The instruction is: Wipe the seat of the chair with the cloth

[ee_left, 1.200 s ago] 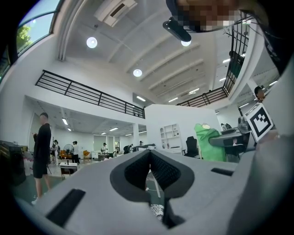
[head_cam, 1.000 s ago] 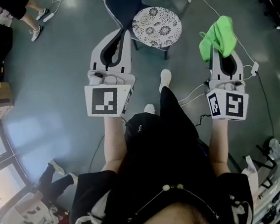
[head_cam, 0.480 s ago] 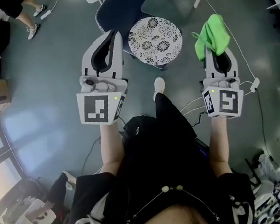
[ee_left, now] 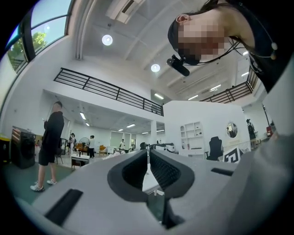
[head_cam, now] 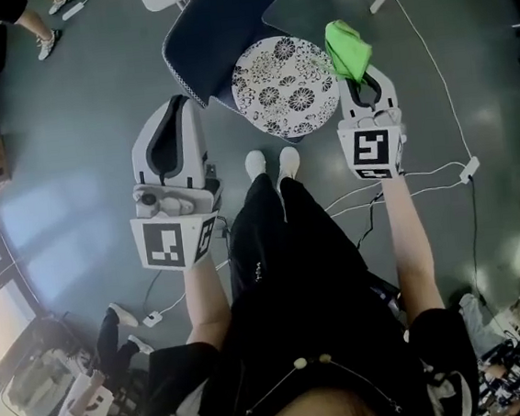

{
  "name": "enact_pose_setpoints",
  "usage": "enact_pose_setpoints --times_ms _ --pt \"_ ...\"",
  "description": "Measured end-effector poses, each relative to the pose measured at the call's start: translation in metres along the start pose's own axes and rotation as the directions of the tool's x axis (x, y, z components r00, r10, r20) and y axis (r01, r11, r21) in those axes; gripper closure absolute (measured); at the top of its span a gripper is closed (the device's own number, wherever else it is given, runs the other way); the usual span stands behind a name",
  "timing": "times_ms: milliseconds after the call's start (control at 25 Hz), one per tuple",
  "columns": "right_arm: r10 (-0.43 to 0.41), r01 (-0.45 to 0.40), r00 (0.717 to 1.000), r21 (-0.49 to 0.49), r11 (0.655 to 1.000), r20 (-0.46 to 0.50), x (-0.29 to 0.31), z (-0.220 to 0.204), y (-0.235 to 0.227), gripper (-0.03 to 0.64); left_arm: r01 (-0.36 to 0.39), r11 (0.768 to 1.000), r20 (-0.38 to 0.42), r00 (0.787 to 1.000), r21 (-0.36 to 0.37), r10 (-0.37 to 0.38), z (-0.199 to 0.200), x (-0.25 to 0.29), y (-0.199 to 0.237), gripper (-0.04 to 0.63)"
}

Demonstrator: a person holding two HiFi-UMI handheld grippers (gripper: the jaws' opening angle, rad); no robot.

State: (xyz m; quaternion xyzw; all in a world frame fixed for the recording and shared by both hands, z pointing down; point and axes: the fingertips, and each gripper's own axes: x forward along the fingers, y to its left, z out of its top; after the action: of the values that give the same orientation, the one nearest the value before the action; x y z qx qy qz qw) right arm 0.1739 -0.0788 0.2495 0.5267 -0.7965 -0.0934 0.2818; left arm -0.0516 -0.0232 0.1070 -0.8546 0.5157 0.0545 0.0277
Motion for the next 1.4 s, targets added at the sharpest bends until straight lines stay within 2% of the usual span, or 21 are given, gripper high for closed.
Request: enact_pose_setpoints --times_ms 200,320,360,400,520,600,760,840,1040,1120,1240,1400 --pt "0.104 -0.114 0.992 -0.179 0.977 -0.065 0.076 -0.025 0.04 0.566 0.028 1.0 -0.092 0.995 0.002 -0.028 -0.049 0.023 0.021 0.588" --pt "0.157 -0.179 0.983 -0.322 0.93 -0.093 0.121 -0.042 0.069 0.566 0.041 0.999 -0.136 0.99 0.011 -0.039 -0.074 0.032 0.029 0.579" --pt "0.173 -0.199 0.98 -0.366 0.909 -0.102 0.137 -0.05 0.079 0.566 0.046 0.999 -0.15 0.988 0.009 -0.044 -0.083 0.035 0.03 0.538" --pt "0.19 -0.22 0.975 -0.404 0.888 -0.113 0.152 -0.059 0.089 0.566 0.049 0.999 -0.162 0.986 0.007 -0.048 -0.092 0.038 0.03 0.506" --pt "0.237 -0.281 0.96 -0.508 0.814 -0.151 0.194 -0.093 0.117 0.566 0.044 0.999 -0.189 0.981 0.002 -0.043 -0.12 0.04 0.031 0.503" --pt "0.255 -0.313 0.95 -0.583 0.75 -0.182 0.221 -0.118 0.136 0.566 0.031 0.999 -0.206 0.978 -0.022 -0.035 -0.141 0.039 0.034 0.503" --pt "0.24 -0.343 0.939 -0.718 0.605 -0.246 0.263 -0.167 0.165 0.567 0.006 0.997 -0.249 0.968 -0.073 -0.024 -0.177 0.03 0.037 0.503" --pt "0.234 -0.366 0.931 -0.74 0.565 -0.281 0.28 -0.197 0.178 0.567 -0.012 0.996 -0.278 0.961 -0.092 -0.015 -0.195 0.022 0.038 0.503" --pt "0.243 -0.408 0.913 -0.718 0.564 -0.328 0.316 -0.251 0.203 0.567 -0.069 0.987 -0.333 0.943 -0.145 0.017 -0.237 0.002 0.047 0.503" --pt "0.251 -0.41 0.912 -0.726 0.552 -0.323 0.324 -0.263 0.212 0.567 -0.083 0.986 -0.351 0.936 -0.146 0.027 -0.248 -0.003 0.048 0.503" --pt "0.267 -0.443 0.896 -0.729 0.522 -0.354 0.336 -0.283 0.229 0.566 -0.084 0.987 -0.371 0.928 -0.139 0.027 -0.26 -0.008 0.046 0.503" --pt "0.278 -0.479 0.878 -0.701 0.528 -0.39 0.348 -0.302 0.247 0.566 -0.089 0.985 -0.382 0.924 -0.15 0.026 -0.268 -0.015 0.045 0.503"
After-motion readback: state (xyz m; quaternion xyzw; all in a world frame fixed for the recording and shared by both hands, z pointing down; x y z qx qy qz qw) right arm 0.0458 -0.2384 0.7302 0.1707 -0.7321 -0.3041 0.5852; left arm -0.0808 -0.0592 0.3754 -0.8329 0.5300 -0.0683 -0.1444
